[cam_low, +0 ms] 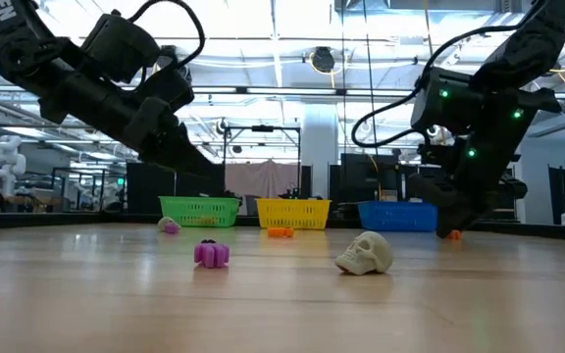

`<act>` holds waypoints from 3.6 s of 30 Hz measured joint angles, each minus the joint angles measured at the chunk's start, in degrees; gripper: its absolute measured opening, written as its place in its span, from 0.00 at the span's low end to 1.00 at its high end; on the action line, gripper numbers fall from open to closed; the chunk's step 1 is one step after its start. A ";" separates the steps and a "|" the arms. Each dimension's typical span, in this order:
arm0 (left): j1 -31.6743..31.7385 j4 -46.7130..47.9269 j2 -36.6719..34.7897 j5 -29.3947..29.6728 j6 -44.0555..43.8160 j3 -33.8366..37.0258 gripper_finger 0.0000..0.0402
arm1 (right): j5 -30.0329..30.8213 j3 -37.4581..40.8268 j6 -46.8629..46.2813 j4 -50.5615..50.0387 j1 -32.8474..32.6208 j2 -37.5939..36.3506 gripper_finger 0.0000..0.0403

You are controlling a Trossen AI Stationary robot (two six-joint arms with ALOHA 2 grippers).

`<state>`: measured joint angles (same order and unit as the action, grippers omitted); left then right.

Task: Sort Halloween decoration
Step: Put the orange skeleton toy into the green bin, then put the violet skeleton toy into the blue bin

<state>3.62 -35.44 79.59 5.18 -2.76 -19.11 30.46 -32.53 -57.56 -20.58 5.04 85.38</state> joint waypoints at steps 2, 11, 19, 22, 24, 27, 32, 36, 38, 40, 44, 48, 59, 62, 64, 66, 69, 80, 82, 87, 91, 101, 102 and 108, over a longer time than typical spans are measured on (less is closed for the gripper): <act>-0.07 1.05 0.00 1.21 -1.15 0.00 0.03 | 0.17 0.00 1.05 0.49 -0.45 0.25 0.16; -0.41 2.44 -0.02 4.29 -1.41 0.00 0.03 | -0.63 0.31 7.86 5.90 -2.90 -0.91 0.03; -0.44 2.45 -0.02 4.25 -1.22 0.02 0.03 | -4.53 0.26 20.60 25.21 -6.28 -1.26 0.04; -0.44 -0.80 -0.02 4.14 -1.02 1.32 0.03 | -4.94 0.24 26.91 35.02 -6.76 -1.26 0.04; -0.40 -6.17 -0.02 4.08 -1.03 3.89 0.03 | -5.49 0.22 30.27 40.48 -6.56 -1.08 0.04; -0.22 -15.16 -0.02 3.81 -1.45 8.70 0.03 | -5.46 -0.56 34.40 46.17 -5.99 0.05 0.04; -0.22 -23.34 -0.02 3.66 -2.92 14.35 0.03 | -7.92 -9.07 41.47 45.50 -4.15 4.60 0.04; -0.22 -27.18 -0.02 3.79 -2.82 16.69 0.03 | -8.50 -19.60 45.75 41.80 -1.95 9.68 0.04; -0.22 -27.98 -0.02 3.85 -2.65 17.40 0.03 | -8.46 -26.15 46.96 36.99 -0.44 12.60 0.04; -0.22 -28.11 -0.02 3.88 -2.49 17.62 0.03 | -8.50 -32.85 47.92 31.85 0.98 16.00 0.04; -0.22 -28.07 -0.02 3.94 -2.33 17.70 0.03 | -11.43 -45.41 49.41 25.71 3.60 23.01 0.04; -0.22 -28.06 -0.02 4.00 -2.34 17.70 0.03 | -11.70 -55.53 50.74 21.37 6.09 29.32 0.04; -0.28 -28.09 -0.02 4.08 -2.32 17.70 0.03 | -11.25 -70.59 48.72 22.18 12.75 44.01 0.04; -0.28 -28.05 -0.02 4.08 -2.34 17.70 0.03 | -11.25 -74.21 46.91 22.46 13.83 47.55 0.04; -0.28 -28.01 -0.02 4.08 -2.29 17.70 0.03 | -11.27 -76.83 45.90 22.58 14.33 49.95 0.04; -0.28 -27.99 -0.02 4.08 -1.88 17.70 0.03 | -11.30 -78.91 45.07 22.51 14.68 52.24 0.04; -0.37 -27.85 -0.02 4.06 -1.40 17.70 0.03 | -11.39 -81.23 44.24 21.75 15.03 54.67 0.04; -0.37 -25.94 -0.01 3.84 -1.38 17.68 0.03 | -11.55 -81.64 43.76 20.98 15.52 56.42 0.08; -0.37 -25.12 -0.02 3.79 -1.38 17.68 0.03 | -11.17 -81.64 43.81 21.40 15.52 56.42 0.12; -0.37 -23.90 0.00 3.66 -1.38 17.68 0.03 | -11.19 -81.64 43.72 21.72 15.52 56.30 0.29; -0.37 -23.85 -0.02 3.66 -1.38 17.68 0.03 | -11.47 -81.61 43.30 20.78 15.52 54.87 0.36; -0.37 -23.27 -0.02 3.91 -0.89 17.66 0.03 | -14.34 -81.61 51.86 14.96 13.33 48.14 0.09; -0.37 -23.19 -0.02 3.93 -0.55 17.66 0.03 | -14.43 -81.44 52.64 14.70 13.00 47.35 0.05; -0.37 -21.77 -0.01 5.13 0.22 17.66 0.03 | -14.73 -70.64 52.74 22.47 11.79 45.04 0.01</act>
<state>3.25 -57.21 79.58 10.31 -2.54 -1.45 15.72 -103.17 -4.83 1.89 16.83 130.41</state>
